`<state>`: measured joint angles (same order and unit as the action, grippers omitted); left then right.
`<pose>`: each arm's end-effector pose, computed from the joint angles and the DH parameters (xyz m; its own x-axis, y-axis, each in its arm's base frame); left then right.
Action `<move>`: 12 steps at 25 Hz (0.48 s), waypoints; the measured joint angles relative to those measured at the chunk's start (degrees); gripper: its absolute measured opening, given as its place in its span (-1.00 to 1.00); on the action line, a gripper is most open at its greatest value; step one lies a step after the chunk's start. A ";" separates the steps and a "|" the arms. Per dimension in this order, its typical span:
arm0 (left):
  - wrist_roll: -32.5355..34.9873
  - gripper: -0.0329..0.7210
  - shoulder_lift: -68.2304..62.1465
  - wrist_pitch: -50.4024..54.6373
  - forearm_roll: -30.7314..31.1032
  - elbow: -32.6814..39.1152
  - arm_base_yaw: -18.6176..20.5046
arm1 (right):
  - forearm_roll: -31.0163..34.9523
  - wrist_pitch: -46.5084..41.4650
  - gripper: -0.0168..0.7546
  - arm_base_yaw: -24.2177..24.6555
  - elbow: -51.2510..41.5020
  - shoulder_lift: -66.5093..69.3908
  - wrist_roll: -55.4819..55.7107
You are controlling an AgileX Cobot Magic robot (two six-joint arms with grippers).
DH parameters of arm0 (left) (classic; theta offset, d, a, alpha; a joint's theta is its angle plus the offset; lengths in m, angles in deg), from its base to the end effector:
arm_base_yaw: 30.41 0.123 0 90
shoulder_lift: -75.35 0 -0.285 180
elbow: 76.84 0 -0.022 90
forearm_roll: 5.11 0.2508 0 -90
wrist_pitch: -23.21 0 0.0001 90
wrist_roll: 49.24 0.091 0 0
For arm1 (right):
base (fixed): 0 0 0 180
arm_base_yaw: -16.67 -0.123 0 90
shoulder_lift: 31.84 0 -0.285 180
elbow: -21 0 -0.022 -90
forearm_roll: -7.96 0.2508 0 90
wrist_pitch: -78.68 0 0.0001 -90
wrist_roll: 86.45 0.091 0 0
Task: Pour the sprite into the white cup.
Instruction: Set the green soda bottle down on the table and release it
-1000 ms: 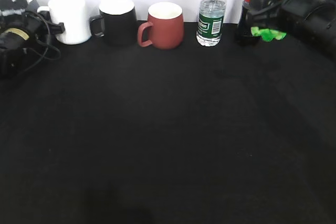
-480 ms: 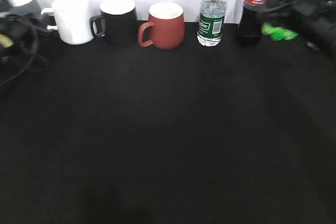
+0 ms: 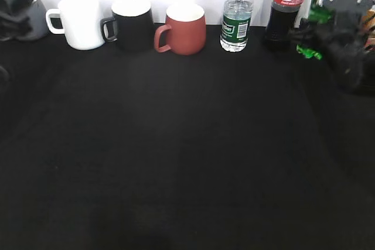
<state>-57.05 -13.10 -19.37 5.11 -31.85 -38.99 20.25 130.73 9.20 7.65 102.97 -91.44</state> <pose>0.2751 -0.0525 0.2492 -0.0239 -0.0007 -0.9997 0.2667 0.9638 -0.0071 0.4392 0.0422 0.1131 -0.1148 0.0308 -0.9929 0.0424 0.9988 0.0260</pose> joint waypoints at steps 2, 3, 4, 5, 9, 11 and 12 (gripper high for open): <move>0.00 -0.06 0.64 1.12 0.00 0.09 -0.02 | -0.28 2.99 0.05 0.49 0.40 2.00 0.20; 0.00 -0.06 0.64 1.45 0.00 0.20 -0.02 | -0.44 5.11 0.05 1.16 0.42 2.65 0.64; 0.00 -0.06 0.64 1.66 0.00 0.26 -0.02 | -0.75 6.70 0.05 2.00 0.47 3.25 0.84; 0.00 -0.06 0.64 1.81 0.00 0.26 -0.02 | -1.61 8.03 0.05 2.58 0.47 3.85 1.14; 0.00 -0.06 0.64 1.93 0.06 0.26 -0.02 | -4.86 12.10 0.11 2.84 0.58 5.60 2.91; 0.00 -0.06 0.64 2.04 0.07 0.26 -0.02 | -5.11 12.23 0.34 2.84 0.58 5.65 3.15; 0.00 -0.06 0.64 2.38 0.11 0.26 -0.02 | -5.11 12.23 0.45 2.84 0.58 5.65 3.15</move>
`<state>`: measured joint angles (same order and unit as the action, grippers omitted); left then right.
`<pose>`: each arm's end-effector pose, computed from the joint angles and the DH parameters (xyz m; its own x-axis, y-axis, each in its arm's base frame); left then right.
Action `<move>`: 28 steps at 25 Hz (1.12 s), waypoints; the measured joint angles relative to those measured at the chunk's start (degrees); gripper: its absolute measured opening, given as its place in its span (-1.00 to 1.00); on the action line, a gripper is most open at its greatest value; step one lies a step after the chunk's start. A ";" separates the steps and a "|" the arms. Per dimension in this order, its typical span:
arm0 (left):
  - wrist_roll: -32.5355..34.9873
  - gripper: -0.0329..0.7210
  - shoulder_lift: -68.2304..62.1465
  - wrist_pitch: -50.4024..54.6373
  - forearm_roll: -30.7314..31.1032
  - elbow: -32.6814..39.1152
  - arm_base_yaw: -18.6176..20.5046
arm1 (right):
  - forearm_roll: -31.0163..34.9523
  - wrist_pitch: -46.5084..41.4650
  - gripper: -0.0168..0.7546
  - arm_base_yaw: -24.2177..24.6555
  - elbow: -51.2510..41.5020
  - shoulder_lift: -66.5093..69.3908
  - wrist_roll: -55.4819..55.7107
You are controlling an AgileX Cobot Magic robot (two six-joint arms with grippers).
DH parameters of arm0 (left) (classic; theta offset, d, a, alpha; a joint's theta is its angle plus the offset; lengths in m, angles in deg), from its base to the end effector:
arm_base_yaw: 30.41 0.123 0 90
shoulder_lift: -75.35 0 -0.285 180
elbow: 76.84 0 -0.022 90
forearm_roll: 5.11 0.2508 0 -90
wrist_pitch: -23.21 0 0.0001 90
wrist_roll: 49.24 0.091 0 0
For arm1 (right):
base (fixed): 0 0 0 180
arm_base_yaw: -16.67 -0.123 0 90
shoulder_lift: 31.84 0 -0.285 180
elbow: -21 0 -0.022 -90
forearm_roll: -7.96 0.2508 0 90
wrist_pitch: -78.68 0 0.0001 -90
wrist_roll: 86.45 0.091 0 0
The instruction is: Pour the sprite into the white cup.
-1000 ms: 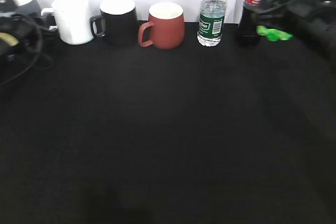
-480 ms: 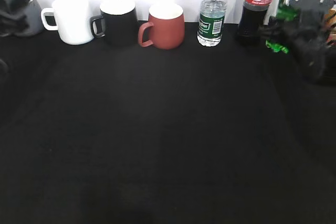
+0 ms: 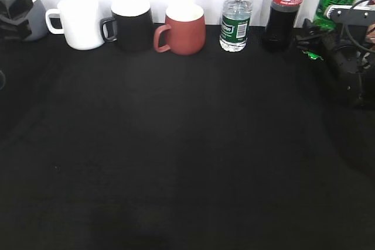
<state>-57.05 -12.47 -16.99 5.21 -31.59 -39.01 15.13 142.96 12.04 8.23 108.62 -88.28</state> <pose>0.2729 -0.0519 0.2472 -0.0569 0.0105 -0.9983 0.2628 0.9648 -0.0048 0.4422 0.0255 0.0917 0.0159 0.0238 -0.9996 0.0315 0.9992 0.0243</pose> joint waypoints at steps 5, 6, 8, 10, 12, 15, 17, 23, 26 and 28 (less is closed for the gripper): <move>0.00 -0.06 0.24 2.29 0.25 0.00 0.00 | -0.54 -2.93 0.59 0.00 -3.70 -5.39 0.11; 0.00 -0.06 0.91 2.90 0.25 0.00 0.00 | -0.59 -3.22 0.59 0.00 -5.34 -6.26 0.11; -0.06 -0.06 3.11 6.76 0.25 0.00 0.00 | -1.07 -4.14 0.59 -0.05 -9.38 -7.91 0.17; -0.06 -0.01 6.74 14.91 0.25 0.00 0.00 | -1.62 -9.15 0.59 -0.05 -13.47 -13.09 0.22; -0.06 0.33 13.25 36.84 -1.42 -2.69 0.00 | -2.66 -32.59 0.59 -0.05 -14.20 -27.40 0.22; -0.06 0.50 18.23 72.62 -4.23 -11.37 0.00 | -2.99 -72.23 0.58 -0.05 -13.51 -45.25 0.27; -0.06 0.51 19.74 86.56 -4.63 -13.88 0.00 | -2.87 -90.43 0.58 -0.05 -13.51 -54.89 0.27; 0.40 0.51 41.78 104.07 -7.26 -14.16 -0.41 | -2.79 -114.11 0.58 -0.05 -14.00 -82.24 0.27; 0.40 0.45 56.05 104.58 -9.26 -10.23 -0.41 | -2.84 -119.05 0.58 -0.05 -20.28 -98.25 0.27; 0.41 0.39 64.50 105.64 -9.44 -5.83 -0.41 | -2.84 -121.38 0.58 -0.05 -26.24 -108.40 0.27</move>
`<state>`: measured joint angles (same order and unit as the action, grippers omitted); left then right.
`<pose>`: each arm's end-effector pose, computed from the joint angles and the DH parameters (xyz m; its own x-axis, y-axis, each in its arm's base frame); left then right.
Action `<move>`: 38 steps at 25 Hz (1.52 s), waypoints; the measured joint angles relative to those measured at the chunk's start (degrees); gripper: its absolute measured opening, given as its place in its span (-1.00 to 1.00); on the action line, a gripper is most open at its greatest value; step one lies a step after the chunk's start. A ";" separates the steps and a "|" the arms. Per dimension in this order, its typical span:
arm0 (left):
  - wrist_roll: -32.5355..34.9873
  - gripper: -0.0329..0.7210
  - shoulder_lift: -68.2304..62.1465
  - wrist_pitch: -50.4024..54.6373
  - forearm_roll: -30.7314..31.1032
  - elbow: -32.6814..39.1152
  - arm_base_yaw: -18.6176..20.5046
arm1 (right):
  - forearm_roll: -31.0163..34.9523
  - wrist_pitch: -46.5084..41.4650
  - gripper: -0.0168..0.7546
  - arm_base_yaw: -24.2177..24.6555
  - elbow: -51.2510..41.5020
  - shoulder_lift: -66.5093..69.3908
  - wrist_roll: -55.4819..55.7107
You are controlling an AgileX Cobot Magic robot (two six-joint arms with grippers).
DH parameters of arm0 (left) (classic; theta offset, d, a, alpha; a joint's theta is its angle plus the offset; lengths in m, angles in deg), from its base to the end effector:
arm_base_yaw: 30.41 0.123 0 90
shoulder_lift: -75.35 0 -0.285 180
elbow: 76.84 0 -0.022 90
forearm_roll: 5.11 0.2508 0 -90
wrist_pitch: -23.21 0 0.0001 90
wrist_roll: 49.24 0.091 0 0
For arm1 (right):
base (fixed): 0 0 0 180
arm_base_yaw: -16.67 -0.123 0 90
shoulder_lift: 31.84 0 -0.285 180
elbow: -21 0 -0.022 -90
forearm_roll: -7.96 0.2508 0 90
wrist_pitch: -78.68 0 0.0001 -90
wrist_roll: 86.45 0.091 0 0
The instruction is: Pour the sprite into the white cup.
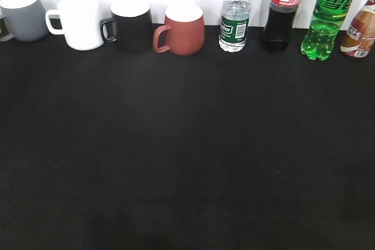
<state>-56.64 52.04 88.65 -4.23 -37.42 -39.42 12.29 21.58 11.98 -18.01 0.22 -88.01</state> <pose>0.0225 -0.0023 0.3139 -0.6236 -0.0251 -0.7813 0.0699 0.9937 -0.0877 0.0593 0.0107 0.3203 -0.6167 -0.0367 -0.7864 -0.1228 0.9912 0.0500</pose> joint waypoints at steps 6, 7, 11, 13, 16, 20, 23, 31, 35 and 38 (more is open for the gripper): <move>4.15 0.39 8.54 -2.97 -0.13 5.94 0.00 | -0.13 -2.37 0.58 0.00 -9.59 -17.16 0.05; 4.27 0.39 8.54 -4.15 -0.27 6.84 0.00 | -0.13 -2.37 0.58 0.00 -9.59 -17.16 0.05; 4.32 0.39 8.54 -4.89 -0.36 7.02 0.00 | -0.17 -2.37 0.57 0.00 -9.59 -17.16 0.10; 4.38 0.39 8.54 -4.89 -0.36 7.02 0.00 | -0.17 -2.37 0.57 0.00 -9.59 -17.16 0.10; 4.38 0.39 8.54 -4.89 -0.36 7.02 0.00 | -0.17 -2.37 0.57 0.00 -9.59 -17.16 0.15; 4.38 0.39 11.99 -4.89 -0.36 7.02 2.60 | -0.05 -2.37 0.57 5.71 -9.59 -19.98 0.15; 4.38 0.39 15.88 -4.93 -0.24 7.02 5.17 | 0.07 -2.43 0.57 9.27 -9.59 -24.53 0.15; 4.39 0.39 15.88 -4.93 -0.20 7.02 5.40 | 0.01 -2.42 0.56 9.27 -9.84 -24.71 0.15; 4.44 0.39 15.88 -4.93 -0.20 7.02 5.40 | 0.01 -2.42 0.56 9.27 -9.84 -24.71 0.15; 4.44 0.39 15.88 -4.93 -0.20 7.02 5.40 | 0.01 -2.42 0.56 9.27 -9.84 -24.71 0.15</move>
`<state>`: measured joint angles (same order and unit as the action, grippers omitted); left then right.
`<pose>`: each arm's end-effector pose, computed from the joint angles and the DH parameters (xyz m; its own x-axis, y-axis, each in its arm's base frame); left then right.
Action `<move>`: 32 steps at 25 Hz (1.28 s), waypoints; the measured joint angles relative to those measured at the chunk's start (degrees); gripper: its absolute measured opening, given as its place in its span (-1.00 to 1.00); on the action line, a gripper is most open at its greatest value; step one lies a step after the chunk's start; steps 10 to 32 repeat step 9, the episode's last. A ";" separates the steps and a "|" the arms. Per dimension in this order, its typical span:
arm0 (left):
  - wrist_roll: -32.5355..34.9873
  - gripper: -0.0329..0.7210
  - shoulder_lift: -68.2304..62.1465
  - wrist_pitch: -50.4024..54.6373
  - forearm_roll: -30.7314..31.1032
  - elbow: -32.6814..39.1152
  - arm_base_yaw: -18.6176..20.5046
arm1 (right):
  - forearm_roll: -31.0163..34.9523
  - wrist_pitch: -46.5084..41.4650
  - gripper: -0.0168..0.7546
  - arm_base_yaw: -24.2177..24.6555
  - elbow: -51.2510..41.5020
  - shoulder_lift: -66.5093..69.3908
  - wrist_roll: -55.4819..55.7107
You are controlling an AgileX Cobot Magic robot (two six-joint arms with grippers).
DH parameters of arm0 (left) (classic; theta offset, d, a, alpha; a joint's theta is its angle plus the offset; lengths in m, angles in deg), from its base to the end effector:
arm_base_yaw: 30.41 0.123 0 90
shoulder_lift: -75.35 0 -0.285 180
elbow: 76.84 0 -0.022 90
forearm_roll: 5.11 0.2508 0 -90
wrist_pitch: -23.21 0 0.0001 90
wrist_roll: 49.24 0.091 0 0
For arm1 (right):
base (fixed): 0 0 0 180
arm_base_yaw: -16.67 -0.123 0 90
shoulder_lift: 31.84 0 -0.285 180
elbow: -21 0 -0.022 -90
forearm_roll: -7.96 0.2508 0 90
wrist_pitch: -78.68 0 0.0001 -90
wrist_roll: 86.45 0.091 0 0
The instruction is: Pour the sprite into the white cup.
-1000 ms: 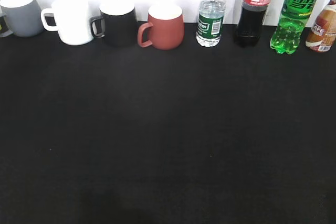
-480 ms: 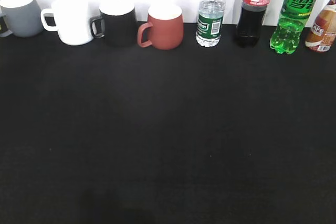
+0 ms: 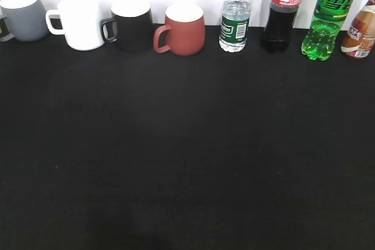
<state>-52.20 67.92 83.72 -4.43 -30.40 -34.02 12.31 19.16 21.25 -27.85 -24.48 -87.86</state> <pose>-0.0101 0.0016 0.2879 -0.4140 -0.0198 -0.9101 0.0346 0.9987 -0.0375 -0.0042 0.0063 0.2779 -0.4313 0.0485 -0.9009 0.0270 0.9988 0.0409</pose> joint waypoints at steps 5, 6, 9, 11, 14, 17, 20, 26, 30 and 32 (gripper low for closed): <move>0.00 0.39 0.00 0.00 0.00 0.00 0.00 | 0.00 0.00 0.56 0.00 0.00 0.00 0.00; 0.00 0.39 0.00 0.00 0.00 0.00 0.00 | 0.00 0.00 0.56 0.00 0.00 0.00 0.00; 0.00 0.39 0.00 0.00 0.00 0.00 0.00 | 0.00 0.00 0.56 0.00 0.00 0.00 0.00; 0.00 0.39 0.00 0.00 0.00 0.00 0.00 | 0.00 0.00 0.56 0.00 0.00 0.00 0.00; 0.00 0.39 0.00 0.00 0.00 0.00 0.00 | 0.00 0.00 0.56 0.00 0.00 0.00 0.00; 0.00 0.39 0.00 0.00 0.00 0.00 0.00 | 0.00 0.00 0.56 0.00 0.00 0.00 0.00; 0.00 0.39 0.00 0.00 0.00 0.00 0.00 | 0.00 0.00 0.56 0.00 0.00 0.00 0.00; 0.00 0.39 0.00 0.00 0.00 0.00 0.00 | 0.00 0.00 0.56 0.00 0.00 0.00 0.00; 0.00 0.39 0.00 0.00 0.00 0.00 0.00 | 0.00 0.00 0.56 0.00 0.00 0.00 0.00; 0.00 0.39 0.00 0.00 0.00 0.00 0.00 | 0.00 0.00 0.56 0.00 0.00 0.00 0.00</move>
